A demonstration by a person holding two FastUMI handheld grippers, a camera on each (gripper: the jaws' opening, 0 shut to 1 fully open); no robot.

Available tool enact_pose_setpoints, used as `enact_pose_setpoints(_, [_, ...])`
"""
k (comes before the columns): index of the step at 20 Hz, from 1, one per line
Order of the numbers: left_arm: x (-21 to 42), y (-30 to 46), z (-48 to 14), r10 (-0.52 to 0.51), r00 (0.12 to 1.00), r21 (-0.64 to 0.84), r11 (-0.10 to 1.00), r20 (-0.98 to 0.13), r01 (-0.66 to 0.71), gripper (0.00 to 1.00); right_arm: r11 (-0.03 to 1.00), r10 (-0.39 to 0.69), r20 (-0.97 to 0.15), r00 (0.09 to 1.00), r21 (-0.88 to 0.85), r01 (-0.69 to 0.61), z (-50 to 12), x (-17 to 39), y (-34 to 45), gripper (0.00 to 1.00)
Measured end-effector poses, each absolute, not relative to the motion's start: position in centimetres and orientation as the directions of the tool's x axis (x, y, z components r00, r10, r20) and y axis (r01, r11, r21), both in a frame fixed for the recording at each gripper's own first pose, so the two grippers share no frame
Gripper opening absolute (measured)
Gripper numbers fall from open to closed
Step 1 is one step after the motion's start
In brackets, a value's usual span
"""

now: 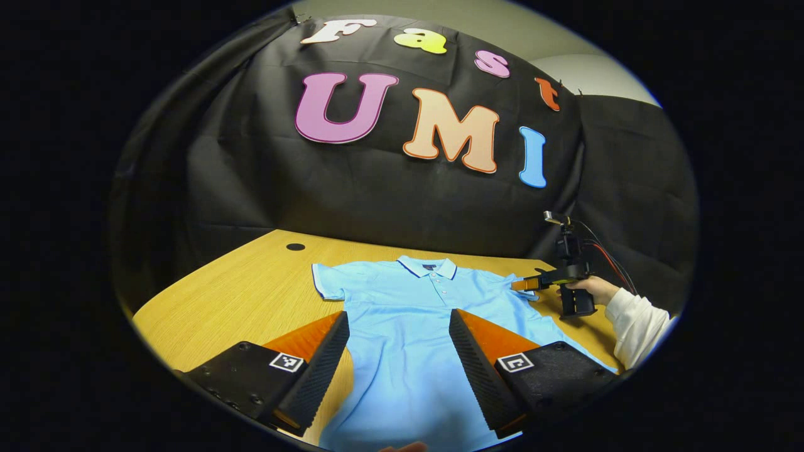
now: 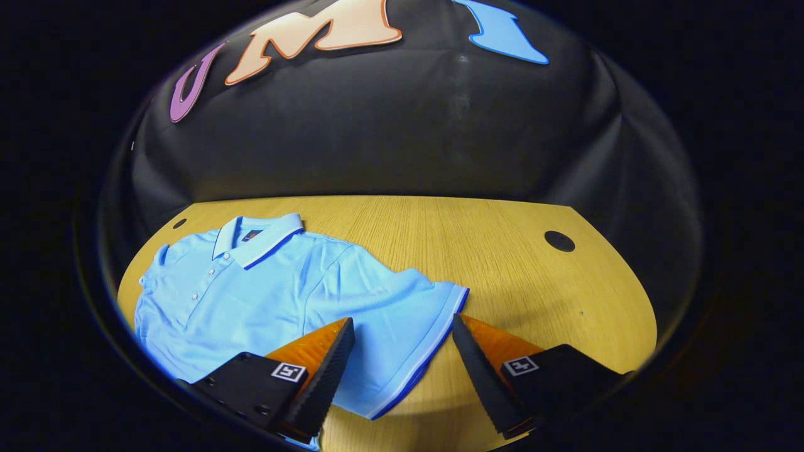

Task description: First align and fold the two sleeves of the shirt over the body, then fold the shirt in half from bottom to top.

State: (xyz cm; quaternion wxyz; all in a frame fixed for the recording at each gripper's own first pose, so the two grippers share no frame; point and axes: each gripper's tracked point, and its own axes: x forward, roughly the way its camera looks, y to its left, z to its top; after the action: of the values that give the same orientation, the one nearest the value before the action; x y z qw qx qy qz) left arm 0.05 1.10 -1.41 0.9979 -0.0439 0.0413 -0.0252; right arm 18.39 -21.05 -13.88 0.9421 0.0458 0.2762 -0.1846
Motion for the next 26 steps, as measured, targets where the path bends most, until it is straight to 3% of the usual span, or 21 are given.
enact_pose_setpoints(1, [0.0, 1.0, -1.4, -0.057, 0.995, -0.09, 0.995, -0.081, 0.05, 0.95, 0.93, -0.312, -0.535, 0.785, -0.003, 0.368, -13.8, 18.6, -20.9, 0.98])
enact_pose_setpoints(3, [0.2, 0.7, -1.4, -0.063, 0.995, -0.09, 0.994, -0.082, 0.055, 0.95, 0.928, -0.308, -0.535, 0.787, 0.013, 0.372, -13.9, 18.8, -20.6, 0.91])
enact_pose_setpoints(4, [0.1, 0.8, -1.4, -0.065, 0.995, -0.091, 0.994, -0.082, 0.057, 0.95, 0.928, -0.303, -0.538, 0.787, 0.022, 0.372, -14.0, 18.9, -20.6, 0.82])
enact_pose_setpoints(5, [0.1, 0.8, -1.4, -0.065, 0.994, -0.093, 0.994, -0.085, 0.057, 0.95, 0.928, -0.297, -0.543, 0.785, 0.032, 0.372, -14.0, 18.9, -20.4, 0.7])
enact_pose_setpoints(6, [0.1, 0.8, -1.7, -0.064, 0.994, -0.094, 0.994, -0.088, 0.056, 0.95, 0.929, -0.285, -0.544, 0.789, 0.046, 0.367, -13.9, 18.9, -20.3, 0.49])
enact_pose_setpoints(7, [0.2, 0.8, -1.7, -0.063, 0.994, -0.096, 0.994, -0.091, 0.054, 0.95, 0.923, -0.272, -0.567, 0.777, 0.075, 0.377, -13.9, 18.7, -20.1, 0.46])
enact_pose_setpoints(8, [0.1, 0.8, -1.8, -0.063, 0.994, -0.097, 0.994, -0.093, 0.054, 0.95, 0.921, -0.263, -0.572, 0.777, 0.091, 0.379, -13.9, 18.6, -20.0, 0.18])
enact_pose_setpoints(9, [0.1, 0.8, -1.8, -0.063, 0.994, -0.097, 0.994, -0.095, 0.054, 0.96, 0.92, -0.263, -0.577, 0.773, 0.09, 0.381, -14.1, 18.7, -20.2, 0.2])
enact_pose_setpoints(12, [-0.1, 0.8, -1.5, -0.064, 0.994, -0.095, 0.994, -0.088, 0.056, 0.96, 0.918, -0.248, -0.596, 0.763, 0.109, 0.382, -14.2, 18.2, -19.8, 0.06])
enact_pose_setpoints(21, [-0.3, 0.9, -1.1, -0.061, 0.995, -0.088, 0.995, -0.079, 0.054, 0.95, 0.913, -0.328, -0.539, 0.776, 0.031, 0.408, -11.7, 18.4, -20.3, 0.02])
enact_pose_setpoints(26, [-0.5, 1.1, -0.7, -0.056, 0.996, -0.077, 0.996, -0.069, 0.051, 0.95, 0.916, -0.296, -0.478, 0.827, 0.103, 0.387, -8.1, 19.1, -18.5, 0.02])
